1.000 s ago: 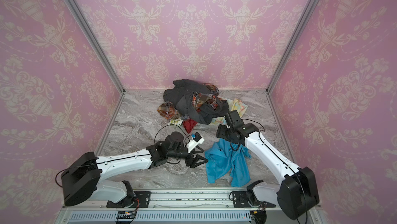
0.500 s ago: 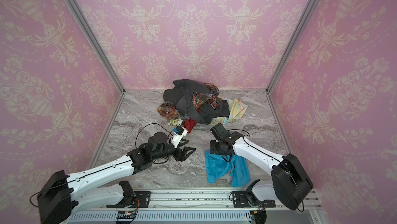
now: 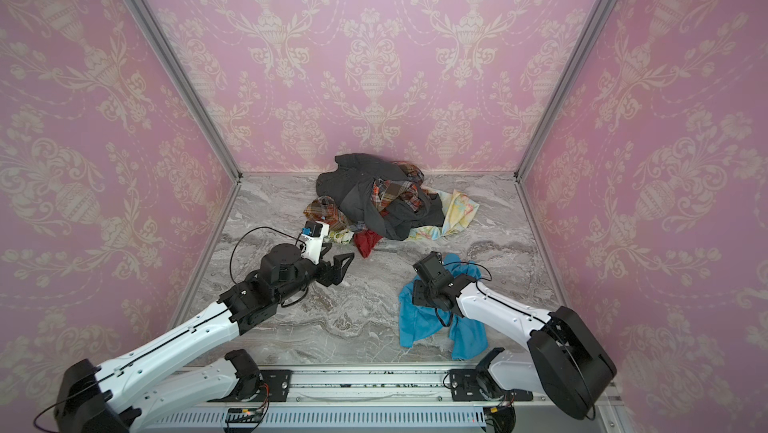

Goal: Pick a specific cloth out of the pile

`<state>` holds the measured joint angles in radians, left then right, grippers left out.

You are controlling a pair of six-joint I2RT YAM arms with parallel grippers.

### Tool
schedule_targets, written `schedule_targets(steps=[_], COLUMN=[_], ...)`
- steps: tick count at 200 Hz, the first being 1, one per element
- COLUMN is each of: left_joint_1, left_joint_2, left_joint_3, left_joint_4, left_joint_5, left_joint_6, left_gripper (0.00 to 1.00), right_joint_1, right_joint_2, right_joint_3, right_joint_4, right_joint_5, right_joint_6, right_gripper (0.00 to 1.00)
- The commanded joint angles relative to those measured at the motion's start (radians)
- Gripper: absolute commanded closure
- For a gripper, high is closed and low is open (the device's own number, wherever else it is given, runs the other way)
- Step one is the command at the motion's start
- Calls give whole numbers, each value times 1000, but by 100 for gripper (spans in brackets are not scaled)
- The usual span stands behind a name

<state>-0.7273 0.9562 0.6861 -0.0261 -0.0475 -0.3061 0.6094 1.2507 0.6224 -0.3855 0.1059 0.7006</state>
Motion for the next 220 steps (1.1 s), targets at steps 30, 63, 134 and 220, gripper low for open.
schedule_targets(steps=[30,63,134,220], left_joint_1=[50,111,521,741], left_joint_2=[-81,-119,-6,152], left_joint_3=[112,130,68,-110], left_joint_4=[-162,-194,4,210], left_joint_5=[-128,-222,-381,-167], left_joint_6=[104,127,23,166], left_gripper=[1,1,1,1], right_joint_1=[5,6,-186,-397], right_joint_2=[-204,-315,-403,-274], right_joint_3=[174,207,18,-231], right_joint_4=[-207,-200,305,833], right_joint_5=[78,159,256,236], right_joint_6=[-118,-254,-556,-750], right_gripper=[2,0,0,0])
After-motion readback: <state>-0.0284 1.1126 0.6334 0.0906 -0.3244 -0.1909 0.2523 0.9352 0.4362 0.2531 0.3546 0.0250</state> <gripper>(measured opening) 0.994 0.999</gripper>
